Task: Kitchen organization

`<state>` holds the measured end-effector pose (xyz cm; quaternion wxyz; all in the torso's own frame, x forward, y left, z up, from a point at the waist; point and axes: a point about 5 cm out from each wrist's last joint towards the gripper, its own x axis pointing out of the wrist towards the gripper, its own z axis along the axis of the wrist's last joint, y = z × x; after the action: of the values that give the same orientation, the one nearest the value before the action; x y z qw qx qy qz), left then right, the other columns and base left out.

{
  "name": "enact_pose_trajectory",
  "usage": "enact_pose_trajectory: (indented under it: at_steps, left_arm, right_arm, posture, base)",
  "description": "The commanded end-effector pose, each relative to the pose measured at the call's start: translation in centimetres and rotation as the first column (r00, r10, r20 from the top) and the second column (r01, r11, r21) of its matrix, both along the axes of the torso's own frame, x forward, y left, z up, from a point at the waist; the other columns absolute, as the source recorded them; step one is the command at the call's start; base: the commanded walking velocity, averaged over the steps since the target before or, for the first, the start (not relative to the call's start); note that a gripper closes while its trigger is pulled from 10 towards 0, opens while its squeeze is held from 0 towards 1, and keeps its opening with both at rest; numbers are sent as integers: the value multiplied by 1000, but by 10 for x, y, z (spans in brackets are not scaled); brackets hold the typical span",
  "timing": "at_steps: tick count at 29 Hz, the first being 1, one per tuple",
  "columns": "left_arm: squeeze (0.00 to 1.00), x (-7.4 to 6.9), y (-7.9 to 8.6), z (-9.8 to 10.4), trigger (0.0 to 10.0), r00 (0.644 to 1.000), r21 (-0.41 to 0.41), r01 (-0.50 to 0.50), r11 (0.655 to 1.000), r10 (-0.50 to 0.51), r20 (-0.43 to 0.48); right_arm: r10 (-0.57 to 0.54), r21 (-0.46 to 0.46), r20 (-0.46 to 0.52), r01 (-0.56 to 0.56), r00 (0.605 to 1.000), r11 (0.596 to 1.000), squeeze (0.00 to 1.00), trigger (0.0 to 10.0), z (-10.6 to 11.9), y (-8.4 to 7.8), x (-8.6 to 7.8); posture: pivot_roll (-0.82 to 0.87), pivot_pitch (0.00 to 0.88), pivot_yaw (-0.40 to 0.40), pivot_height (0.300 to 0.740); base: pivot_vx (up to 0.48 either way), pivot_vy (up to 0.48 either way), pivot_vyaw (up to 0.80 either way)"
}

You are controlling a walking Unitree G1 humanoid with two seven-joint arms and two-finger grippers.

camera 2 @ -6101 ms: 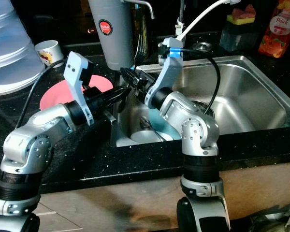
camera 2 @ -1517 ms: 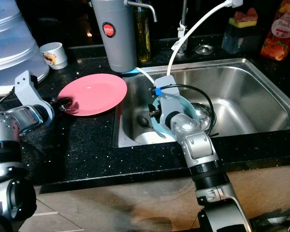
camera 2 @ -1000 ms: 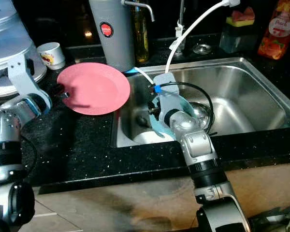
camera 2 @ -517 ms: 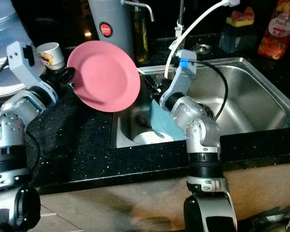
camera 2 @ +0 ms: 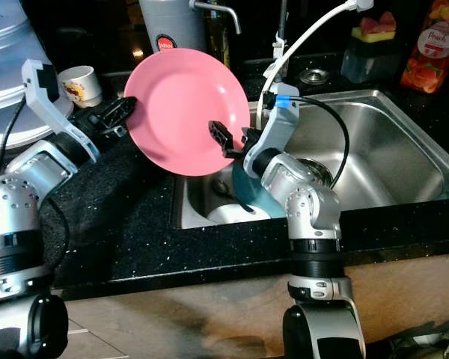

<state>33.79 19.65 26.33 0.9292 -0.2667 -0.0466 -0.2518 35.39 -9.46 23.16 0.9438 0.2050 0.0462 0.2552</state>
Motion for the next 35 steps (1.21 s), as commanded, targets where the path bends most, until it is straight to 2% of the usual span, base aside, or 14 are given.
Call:
enact_pose_trajectory:
  at_steps: [1, 2, 8, 11, 20, 24, 33, 34, 35]
  left_arm:
    - [0, -4, 3, 2, 0, 1000, -7, 19, 1000, -18, 15]
    - [0, -5, 3, 1, 0, 1000, -13, 24, 1000, -24, 12]
    - [0, -6, 4, 0, 0, 1000, -18, 26, 999, -26, 7]
    - [0, -7, 8, 3, 0, 1000, -38, 17, 999, -17, 16]
    - [0, -8, 20, 8, 0, 999, -26, -20, 999, 21, 24]
    - [0, -9, 18, 9, 0, 1000, -32, -8, 999, 9, 25]
    - [0, -9, 5, 4, 0, 999, -64, 48, 997, -48, 2]
    - [0, -9, 4, 3, 0, 999, -64, 49, 997, -50, -3]
    - [0, -8, 4, 2, 0, 999, -65, 50, 997, -50, -7]
  right_arm:
    - [4, 20, -7, -4, 1000, 1000, 24, 10000, 1, 0, -2]
    - [15, 39, -11, -15, 1000, 999, 0, 10000, 2, 0, -2]
    - [33, 91, -14, -31, 999, 995, 0, 9882, 6, 1, -3]
    - [18, 87, -20, -16, 1000, 996, 0, 10000, 6, -1, -2]
    - [-57, 64, -25, 58, 998, 996, 0, 10000, 4, -14, 3]
    - [-65, 69, -29, 67, 997, 995, 0, 10000, 4, -16, 3]
    - [20, 149, -36, -15, 999, 989, 0, 10000, 7, -4, -2]
    - [32, 175, -37, -25, 999, 984, 0, 3020, 8, -3, -3]
    - [39, 192, -37, -31, 999, 981, 0, 0, 9, -3, -3]
  posture:
    - [15, 9, 60, 740]
    - [14, 11, 59, 740]
    - [16, 11, 58, 740]
    - [14, 13, 57, 740]
    - [16, 16, 55, 740]
    - [18, 16, 55, 740]
    - [16, 17, 59, 740]
    - [16, 17, 59, 740]
    - [16, 17, 59, 740]
  base:
    - [0, 0, 0]
    - [0, 0, 0]
    - [0, 0, 0]
    - [0, 0, 0]
    - [0, 0, 0]
    - [0, 0, 0]
    - [0, 0, 0]
    - [0, 0, 0]
    - [0, 0, 0]
